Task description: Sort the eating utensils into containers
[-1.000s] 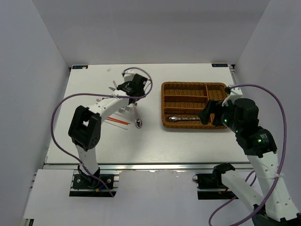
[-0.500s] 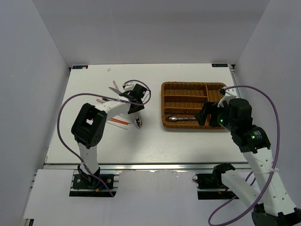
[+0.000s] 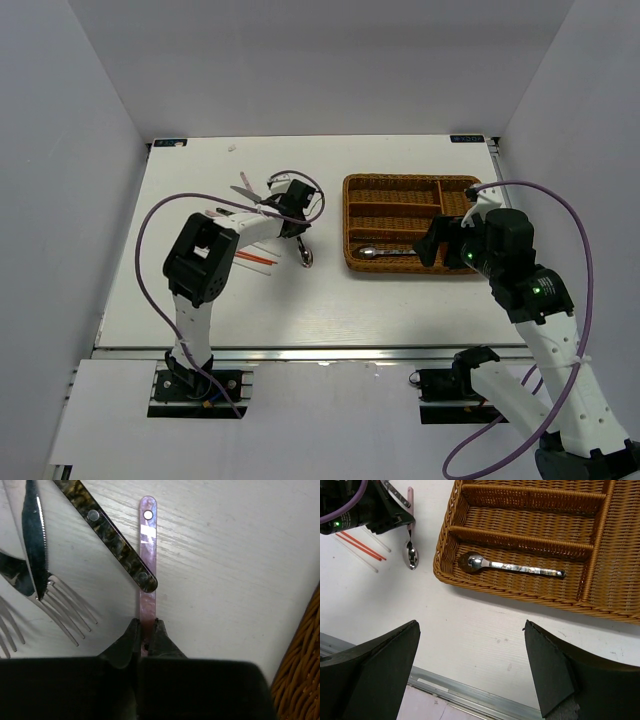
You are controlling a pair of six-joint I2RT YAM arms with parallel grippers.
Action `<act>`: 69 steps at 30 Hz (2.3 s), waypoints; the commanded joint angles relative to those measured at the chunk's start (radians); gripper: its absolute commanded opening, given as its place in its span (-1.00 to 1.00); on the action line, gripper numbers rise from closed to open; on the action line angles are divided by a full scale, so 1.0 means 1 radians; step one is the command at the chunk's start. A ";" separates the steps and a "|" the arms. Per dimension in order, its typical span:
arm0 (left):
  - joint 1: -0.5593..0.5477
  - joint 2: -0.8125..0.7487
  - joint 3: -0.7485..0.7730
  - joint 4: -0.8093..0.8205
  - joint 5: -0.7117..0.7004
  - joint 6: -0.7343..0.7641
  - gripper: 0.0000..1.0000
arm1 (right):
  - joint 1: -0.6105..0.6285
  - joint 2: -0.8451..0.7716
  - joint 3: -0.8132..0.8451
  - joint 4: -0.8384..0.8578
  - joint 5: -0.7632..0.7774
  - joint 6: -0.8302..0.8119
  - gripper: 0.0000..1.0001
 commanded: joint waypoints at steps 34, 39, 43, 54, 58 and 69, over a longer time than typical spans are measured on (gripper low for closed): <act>-0.306 0.038 0.479 -0.040 0.888 1.307 -0.79 | 0.003 -0.048 0.137 -0.074 0.041 -0.035 0.79; -0.331 0.186 0.636 -0.149 0.850 1.407 -0.79 | 0.003 -0.063 0.137 -0.091 0.047 -0.041 0.79; -0.331 0.249 0.678 -0.163 0.825 1.425 -0.46 | 0.003 -0.071 0.134 -0.093 0.044 -0.041 0.79; -0.333 -0.033 0.449 0.223 0.273 1.006 0.96 | 0.003 -0.041 0.128 -0.059 0.046 -0.044 0.79; -0.276 -0.031 0.594 0.089 -0.276 0.697 0.96 | 0.003 -0.037 0.110 -0.042 0.041 -0.040 0.79; 0.108 0.045 0.535 -0.368 -0.344 -0.039 0.90 | 0.003 -0.006 0.040 0.019 -0.005 -0.015 0.79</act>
